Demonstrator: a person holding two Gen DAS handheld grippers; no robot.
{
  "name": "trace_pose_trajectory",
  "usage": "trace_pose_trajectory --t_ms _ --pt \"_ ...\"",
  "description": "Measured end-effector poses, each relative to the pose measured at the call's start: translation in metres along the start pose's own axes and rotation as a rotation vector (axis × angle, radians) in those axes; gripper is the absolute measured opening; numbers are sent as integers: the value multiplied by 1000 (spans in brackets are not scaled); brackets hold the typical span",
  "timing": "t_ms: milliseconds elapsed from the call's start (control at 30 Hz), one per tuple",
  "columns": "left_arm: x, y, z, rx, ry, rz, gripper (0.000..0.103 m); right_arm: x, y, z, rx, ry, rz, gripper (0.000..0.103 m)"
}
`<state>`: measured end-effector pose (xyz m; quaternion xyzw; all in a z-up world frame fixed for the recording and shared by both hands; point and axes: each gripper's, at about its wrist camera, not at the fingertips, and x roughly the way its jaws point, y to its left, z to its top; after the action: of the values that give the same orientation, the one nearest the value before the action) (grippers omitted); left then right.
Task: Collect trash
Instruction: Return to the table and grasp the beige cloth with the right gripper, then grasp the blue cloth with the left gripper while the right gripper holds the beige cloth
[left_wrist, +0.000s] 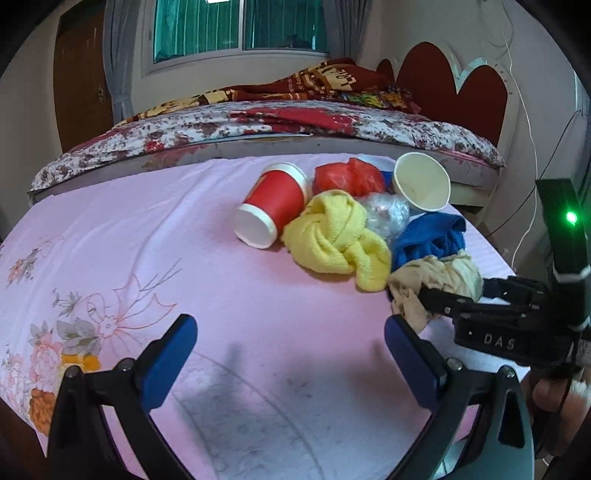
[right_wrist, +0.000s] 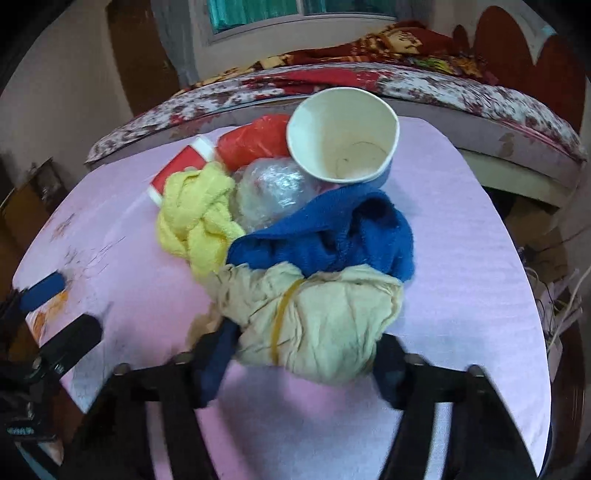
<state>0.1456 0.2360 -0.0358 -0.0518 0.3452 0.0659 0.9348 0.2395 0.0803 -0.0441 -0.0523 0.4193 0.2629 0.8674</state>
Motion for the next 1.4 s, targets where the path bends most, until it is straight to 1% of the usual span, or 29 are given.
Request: trace_pose_trajectory --t_ms 33,67,100,167,233,267,333,467,500,667,767,867,933,967,1033,1067,1100,1133,1200,1333,1400 --pt "0 -1 1 -1 -1 -5 101 -3 1 -1 -13 -9 -6 45" --pt "1 -4 1 2 -3 -7 101 -9 2 -3 -31 -18 -19 41" --pt "1 -6 1 7 -3 -9 101 -17 2 -5 -51 -28 -34 41" --pt "3 -10 2 8 2 -20 99 -31 -4 -12 -84 -51 -71 40" --pt "4 -14 4 5 0 -31 98 -41 -15 -16 -90 -67 -108 40" --pt "6 -17 6 3 0 -37 98 -48 -26 -18 -76 -82 -137 40" --pt "8 -25 9 -3 -1 -60 97 -56 -45 -18 -38 -100 -168 41" --pt "17 -57 14 31 0 -107 93 -66 -80 -14 63 -110 -192 41" --pt "20 -65 16 43 3 -112 91 -69 -86 -12 79 -117 -200 41" --pt "42 -104 28 101 17 -136 91 -75 -111 -5 109 -131 -249 41" --pt "55 -124 33 124 28 -138 91 -74 -125 -6 137 -124 -256 41" --pt "69 -140 39 135 37 -113 91 -70 -138 -5 155 -117 -258 41" --pt "81 -145 41 127 66 -92 91 -67 -145 -3 163 -112 -257 41" --pt "87 -146 42 120 85 -80 89 -66 -147 -2 168 -111 -256 41" --pt "95 -143 44 88 130 -93 73 -65 -150 -2 173 -109 -255 41" --pt "95 -143 44 79 132 -94 71 -65 -150 -1 174 -108 -255 41" --pt "93 -141 44 74 130 -97 61 -64 -151 -1 173 -106 -254 41" --pt "91 -140 43 71 123 -101 50 -64 -150 -1 171 -105 -255 41" --pt "83 -136 42 64 99 -125 41 -65 -149 -4 164 -102 -256 41" --pt "60 -130 35 53 57 -150 41 -71 -145 -8 145 -103 -261 41" --pt "47 -128 30 63 50 -154 41 -75 -142 -12 132 -103 -264 41"
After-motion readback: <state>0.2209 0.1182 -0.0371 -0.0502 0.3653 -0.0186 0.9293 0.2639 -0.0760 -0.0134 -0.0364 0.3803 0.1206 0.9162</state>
